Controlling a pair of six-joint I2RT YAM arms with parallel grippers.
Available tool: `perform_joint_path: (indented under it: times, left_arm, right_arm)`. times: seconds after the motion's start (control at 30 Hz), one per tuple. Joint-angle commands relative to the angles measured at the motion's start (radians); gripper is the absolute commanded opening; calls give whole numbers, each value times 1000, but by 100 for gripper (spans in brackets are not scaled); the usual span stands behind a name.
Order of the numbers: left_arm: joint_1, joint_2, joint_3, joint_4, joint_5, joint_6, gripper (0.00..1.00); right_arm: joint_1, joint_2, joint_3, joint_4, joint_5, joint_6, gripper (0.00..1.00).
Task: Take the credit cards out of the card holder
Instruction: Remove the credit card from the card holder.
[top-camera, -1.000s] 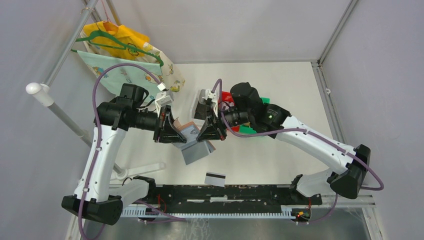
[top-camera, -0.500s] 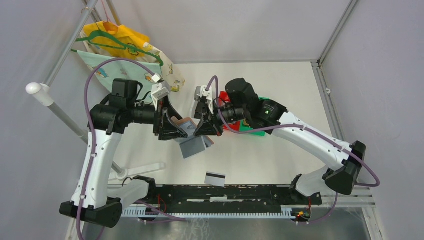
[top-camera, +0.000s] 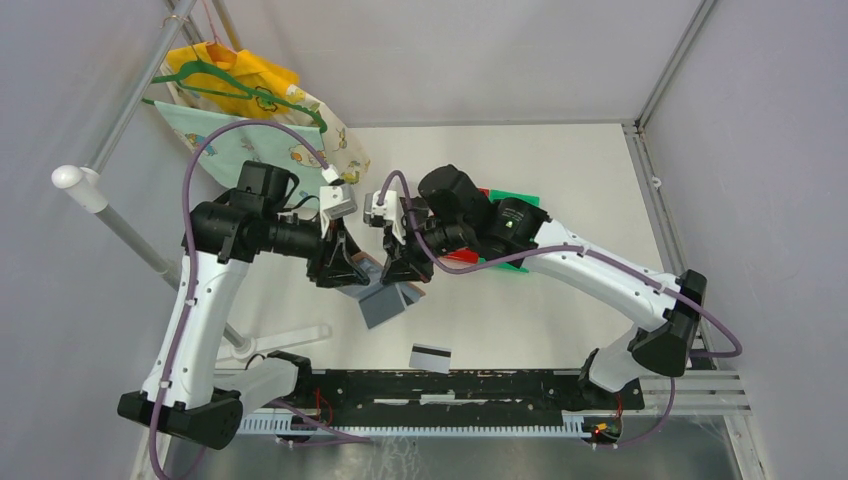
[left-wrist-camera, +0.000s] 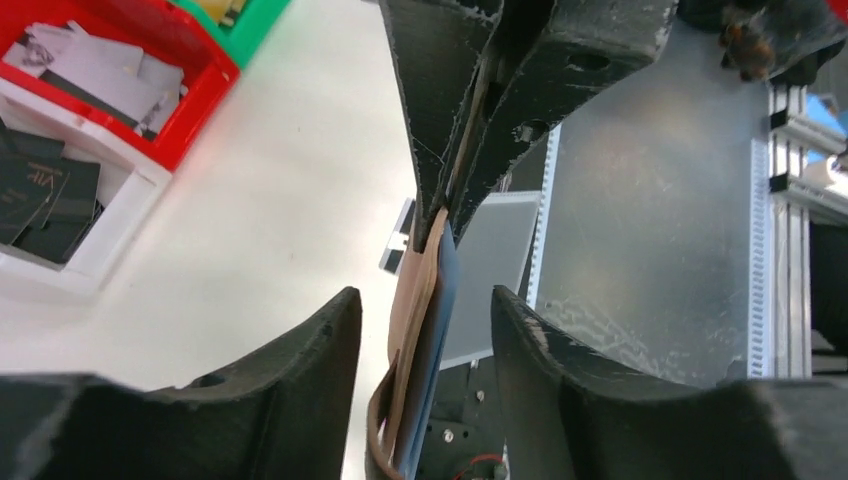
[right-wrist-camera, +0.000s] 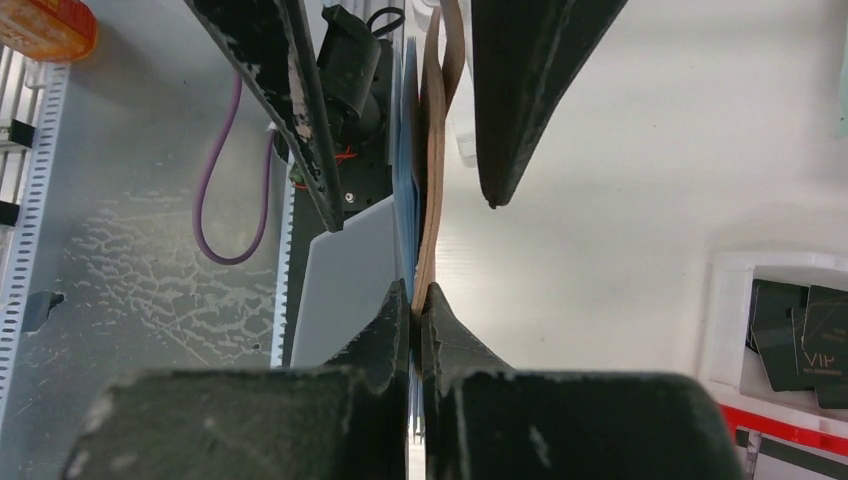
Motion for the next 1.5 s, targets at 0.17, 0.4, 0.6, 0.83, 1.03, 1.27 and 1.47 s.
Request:
perform_joint_path:
  times: [0.17, 0.4, 0.6, 0.83, 1.03, 1.27, 1.47]
  left_arm:
    - [-82, -30, -12, -77, -101, 116, 25]
    - [-142, -28, -78, -77, -54, 67, 27]
    - [-141, -34, -37, -15, -45, 27, 2]
    - [-142, -115, -96, 242, -71, -207, 2]
    - [-143, -110, -66, 262, -6, -274, 2]
    - [-142, -99, -20, 308, 36, -350, 2]
    - [-140, -98, -8, 420, 85, -489, 2]
  right_arm:
    - [20, 28, 112, -53, 55, -61, 0]
    - [21, 16, 119, -41, 28, -67, 0]
    - [15, -23, 63, 29, 29, -41, 19]
    - [-63, -164, -217, 388, -16, 214, 64]
    - [-137, -287, -492, 744, -97, 383, 75]
    - [-157, -381, -704, 1097, -197, 544, 79]
    - [-157, -397, -771, 1221, -291, 619, 69]
